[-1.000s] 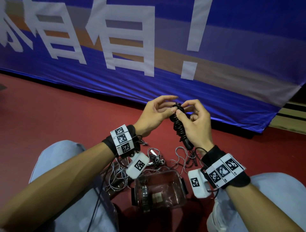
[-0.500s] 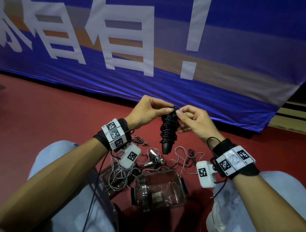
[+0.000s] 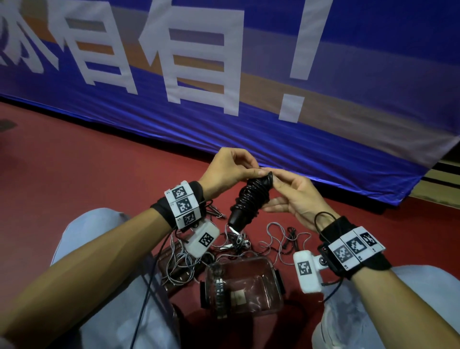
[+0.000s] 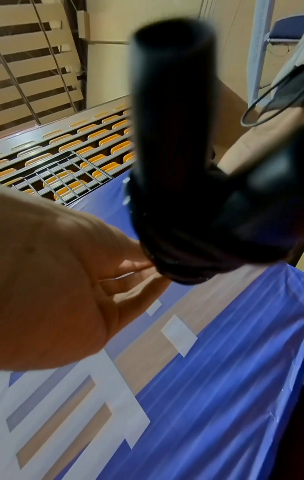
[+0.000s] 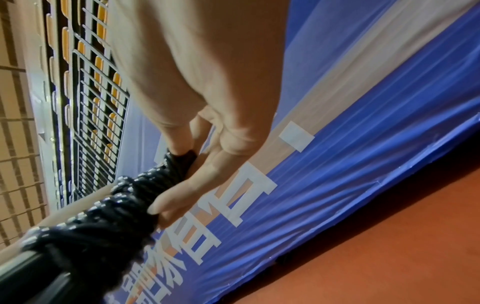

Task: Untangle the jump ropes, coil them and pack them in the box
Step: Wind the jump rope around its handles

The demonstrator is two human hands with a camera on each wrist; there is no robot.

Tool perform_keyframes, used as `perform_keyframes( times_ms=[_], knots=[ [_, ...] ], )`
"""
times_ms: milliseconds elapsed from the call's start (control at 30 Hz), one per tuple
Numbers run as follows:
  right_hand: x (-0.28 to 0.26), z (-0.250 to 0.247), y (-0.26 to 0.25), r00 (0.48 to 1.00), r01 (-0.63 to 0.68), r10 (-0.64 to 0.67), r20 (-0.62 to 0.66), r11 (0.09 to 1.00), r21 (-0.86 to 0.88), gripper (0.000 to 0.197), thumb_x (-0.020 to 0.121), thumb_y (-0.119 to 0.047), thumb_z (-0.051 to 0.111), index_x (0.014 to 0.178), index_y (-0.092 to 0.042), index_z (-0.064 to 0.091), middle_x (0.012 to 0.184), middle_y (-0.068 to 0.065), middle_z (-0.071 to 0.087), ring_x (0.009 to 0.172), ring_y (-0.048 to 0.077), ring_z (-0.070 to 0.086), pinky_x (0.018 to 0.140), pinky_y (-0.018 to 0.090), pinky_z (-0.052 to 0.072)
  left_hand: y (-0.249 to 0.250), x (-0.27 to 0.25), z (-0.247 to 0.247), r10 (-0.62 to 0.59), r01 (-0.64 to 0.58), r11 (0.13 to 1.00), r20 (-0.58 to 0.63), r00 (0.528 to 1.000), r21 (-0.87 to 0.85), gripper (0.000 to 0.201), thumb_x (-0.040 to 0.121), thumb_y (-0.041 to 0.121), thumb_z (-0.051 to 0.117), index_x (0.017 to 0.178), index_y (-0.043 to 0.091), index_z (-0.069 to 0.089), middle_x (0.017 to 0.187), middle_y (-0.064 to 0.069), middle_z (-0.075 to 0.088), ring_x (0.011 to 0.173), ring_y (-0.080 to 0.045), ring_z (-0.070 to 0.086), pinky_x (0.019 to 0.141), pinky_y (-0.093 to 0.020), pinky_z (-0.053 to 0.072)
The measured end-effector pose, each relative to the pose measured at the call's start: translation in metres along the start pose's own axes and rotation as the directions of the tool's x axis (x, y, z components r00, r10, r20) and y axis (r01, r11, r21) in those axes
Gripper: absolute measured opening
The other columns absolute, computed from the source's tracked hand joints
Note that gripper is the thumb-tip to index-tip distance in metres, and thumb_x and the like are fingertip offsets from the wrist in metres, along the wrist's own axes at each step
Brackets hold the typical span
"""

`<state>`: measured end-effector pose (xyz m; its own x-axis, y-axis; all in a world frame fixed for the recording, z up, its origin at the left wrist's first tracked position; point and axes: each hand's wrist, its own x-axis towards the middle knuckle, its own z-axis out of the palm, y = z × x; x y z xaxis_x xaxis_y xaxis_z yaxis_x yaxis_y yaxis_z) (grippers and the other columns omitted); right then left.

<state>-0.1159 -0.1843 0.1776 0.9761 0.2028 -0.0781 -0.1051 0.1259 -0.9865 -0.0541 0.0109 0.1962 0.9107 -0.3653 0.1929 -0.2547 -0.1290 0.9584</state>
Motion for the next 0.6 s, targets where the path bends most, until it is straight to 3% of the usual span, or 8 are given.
perform_keyframes(
  times_ms=[67, 200, 300, 400, 467, 533, 600],
  knots=[
    [0.002, 0.007, 0.004, 0.998, 0.017, -0.017, -0.061, 1.000, 0.000, 0.020, 0.104, -0.017, 0.056, 0.113, -0.021, 0.073, 0.116, 0.010, 0.075, 0.070, 0.034, 0.077, 0.062, 0.033, 0.064, -0.005, 0.000, 0.001, 0.008, -0.006, 0.999, -0.051, 0.999, 0.049, 0.026, 0.074, 0.022, 0.089, 0.081, 0.002, 0.075, 0.078, -0.013, 0.075, 0.072, -0.028, 0.072, 0.074, -0.038, 0.061],
    [0.006, 0.013, 0.006, 0.982, 0.030, -0.032, -0.187, 0.999, -0.013, 0.018, 0.104, -0.015, 0.057, 0.118, -0.012, 0.068, 0.108, 0.014, 0.077, 0.066, 0.034, 0.076, 0.055, 0.029, 0.062, -0.007, -0.002, 0.005, -0.008, 0.022, 0.991, -0.104, 0.995, 0.135, 0.022, 0.078, 0.034, 0.086, 0.081, 0.012, 0.080, 0.075, -0.004, 0.076, 0.075, -0.026, 0.074, 0.075, -0.044, 0.059],
    [0.007, 0.011, 0.006, 0.959, 0.074, -0.081, -0.270, 0.997, -0.037, 0.015, 0.103, -0.015, 0.059, 0.115, -0.013, 0.068, 0.108, 0.013, 0.076, 0.066, 0.038, 0.075, 0.054, 0.031, 0.062, -0.006, -0.007, 0.014, -0.054, 0.053, 0.995, 0.012, 0.998, 0.079, 0.026, 0.087, 0.038, 0.078, 0.095, 0.014, 0.081, 0.083, -0.006, 0.078, 0.081, -0.027, 0.076, 0.078, -0.048, 0.061],
    [0.005, 0.009, 0.008, 0.932, 0.104, -0.132, -0.338, 0.990, -0.100, 0.020, 0.101, -0.017, 0.065, 0.118, -0.007, 0.065, 0.104, 0.015, 0.076, 0.066, 0.042, 0.075, 0.056, 0.036, 0.063, -0.008, -0.015, 0.028, 0.039, -0.040, 0.978, 0.006, 0.999, 0.204, 0.019, 0.089, 0.033, 0.076, 0.105, 0.022, 0.080, 0.091, 0.009, 0.078, 0.089, -0.006, 0.074, 0.084, -0.035, 0.059],
    [0.003, 0.010, 0.008, 0.924, 0.118, -0.156, -0.348, 0.985, -0.128, 0.023, 0.100, -0.018, 0.067, 0.118, -0.004, 0.061, 0.099, 0.016, 0.075, 0.064, 0.042, 0.074, 0.057, 0.039, 0.064, -0.008, -0.021, 0.035, 0.108, -0.096, 0.955, -0.029, 0.994, 0.281, 0.018, 0.091, 0.032, 0.074, 0.106, 0.026, 0.080, 0.097, 0.017, 0.076, 0.091, 0.007, 0.069, 0.080, -0.020, 0.055],
    [0.003, 0.010, 0.008, 0.919, 0.135, -0.181, -0.351, 0.979, -0.152, 0.023, 0.100, -0.017, 0.066, 0.117, -0.004, 0.059, 0.099, 0.016, 0.074, 0.062, 0.042, 0.074, 0.056, 0.039, 0.063, -0.007, -0.023, 0.038, 0.133, -0.112, 0.956, -0.059, 0.989, 0.273, 0.019, 0.092, 0.030, 0.073, 0.109, 0.026, 0.079, 0.099, 0.018, 0.075, 0.089, 0.011, 0.067, 0.075, -0.011, 0.050],
    [0.004, 0.009, 0.008, 0.915, 0.161, -0.211, -0.344, 0.973, -0.167, 0.021, 0.101, -0.016, 0.064, 0.117, -0.004, 0.058, 0.100, 0.017, 0.073, 0.061, 0.042, 0.073, 0.057, 0.042, 0.063, -0.008, -0.022, 0.039, 0.150, -0.124, 0.959, -0.087, 0.985, 0.256, 0.020, 0.092, 0.026, 0.073, 0.111, 0.024, 0.078, 0.103, 0.015, 0.076, 0.094, 0.010, 0.068, 0.081, -0.014, 0.053]
  ],
)
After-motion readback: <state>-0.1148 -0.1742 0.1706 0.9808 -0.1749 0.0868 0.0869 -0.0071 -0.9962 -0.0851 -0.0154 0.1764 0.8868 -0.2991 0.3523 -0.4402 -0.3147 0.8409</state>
